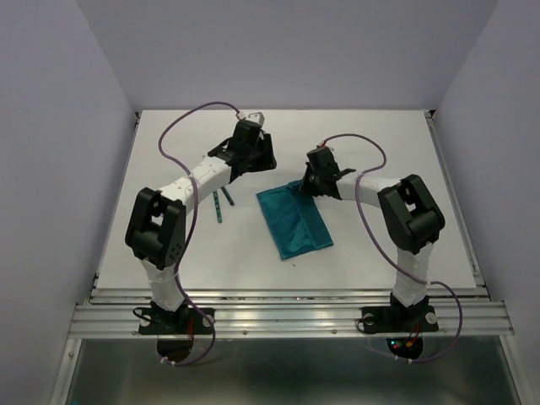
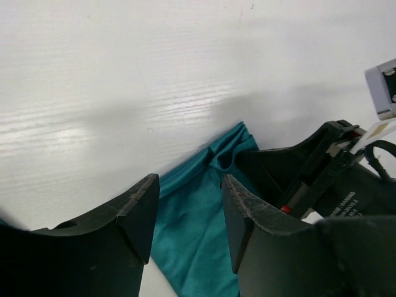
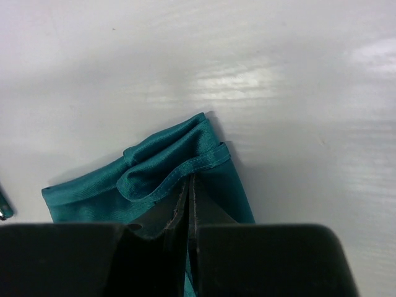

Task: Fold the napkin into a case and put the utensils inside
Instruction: Move the right arm to the center of the board with the 2/3-rectangle-folded napkin, then move the 2/3-rectangle-folded napkin to the center of the board.

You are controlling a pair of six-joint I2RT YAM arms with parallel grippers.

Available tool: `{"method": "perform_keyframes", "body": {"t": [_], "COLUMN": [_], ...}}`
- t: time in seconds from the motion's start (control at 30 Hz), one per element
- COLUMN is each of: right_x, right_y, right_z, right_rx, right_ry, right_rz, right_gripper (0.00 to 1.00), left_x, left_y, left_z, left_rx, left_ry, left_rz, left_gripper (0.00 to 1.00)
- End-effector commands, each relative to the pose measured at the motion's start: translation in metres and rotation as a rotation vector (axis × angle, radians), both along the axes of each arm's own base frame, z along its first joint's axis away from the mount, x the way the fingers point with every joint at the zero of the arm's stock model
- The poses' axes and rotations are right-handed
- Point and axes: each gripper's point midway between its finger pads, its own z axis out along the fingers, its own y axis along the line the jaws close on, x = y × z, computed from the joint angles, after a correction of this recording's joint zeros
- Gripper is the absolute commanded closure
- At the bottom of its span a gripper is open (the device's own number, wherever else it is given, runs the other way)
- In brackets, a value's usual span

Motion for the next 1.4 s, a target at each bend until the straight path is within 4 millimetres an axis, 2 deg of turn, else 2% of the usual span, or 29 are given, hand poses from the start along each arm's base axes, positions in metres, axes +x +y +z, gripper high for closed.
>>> {"method": "perform_keyframes", "body": {"t": [0.0, 0.07, 0.1, 0.2, 0.3, 0.43, 0.63, 0.8, 0.83, 0.87, 0.93, 1.0, 1.07, 1.2, 1.37], "right_x": [-0.043, -0.051, -0.058, -0.069, -0.070, -0.065, -0.057, -0.050, -0.050, -0.049, -0.046, -0.044, -0.043, -0.037, -0.028], "right_y": [-0.041, -0.046, -0.051, -0.053, -0.051, -0.049, -0.046, -0.046, -0.046, -0.046, -0.047, -0.047, -0.047, -0.044, -0.038], "right_z": [-0.026, -0.024, -0.022, -0.017, -0.011, -0.006, -0.002, 0.001, 0.001, 0.001, 0.002, 0.003, 0.004, 0.015, 0.035], "right_rx": [-0.076, -0.063, -0.061, -0.013, 0.016, 0.022, 0.025, 0.030, 0.034, 0.035, 0.037, 0.048, 0.060, 0.086, 0.099], "right_ry": [0.102, 0.099, 0.100, 0.104, 0.097, 0.083, 0.070, 0.056, 0.057, 0.056, 0.051, 0.049, 0.049, 0.027, -0.015], "right_rz": [-0.115, -0.139, -0.151, -0.190, -0.198, -0.200, -0.206, -0.227, -0.235, -0.241, -0.261, -0.288, -0.309, -0.317, -0.285], "right_gripper": [0.94, 0.93, 0.93, 0.93, 0.93, 0.93, 0.93, 0.93, 0.93, 0.93, 0.93, 0.93, 0.93, 0.93, 0.93], "left_x": [-0.025, -0.031, -0.039, -0.053, -0.060, -0.064, -0.070, -0.074, -0.074, -0.071, -0.067, -0.054, -0.048, -0.027, -0.018], "left_y": [0.015, 0.018, 0.020, 0.018, 0.016, 0.007, -0.005, -0.014, -0.015, -0.019, -0.021, -0.021, -0.018, -0.026, -0.034], "left_z": [-0.036, -0.047, -0.058, -0.075, -0.089, -0.094, -0.111, -0.127, -0.127, -0.124, -0.122, -0.114, -0.110, -0.086, -0.076], "left_rx": [0.039, 0.035, 0.033, 0.020, 0.015, -0.010, -0.025, -0.028, -0.030, -0.037, -0.039, -0.020, 0.003, -0.014, -0.020], "left_ry": [0.077, 0.095, 0.126, 0.173, 0.212, 0.235, 0.291, 0.346, 0.348, 0.342, 0.339, 0.310, 0.303, 0.239, 0.220], "left_rz": [0.008, 0.017, 0.012, -0.013, -0.033, -0.062, -0.096, -0.103, -0.105, -0.105, -0.103, -0.088, -0.083, -0.101, -0.143], "left_gripper": [0.44, 0.40, 0.39, 0.34, 0.33, 0.34, 0.42, 0.58, 0.62, 0.70, 0.80, 1.00, 1.00, 1.00, 1.00]}}
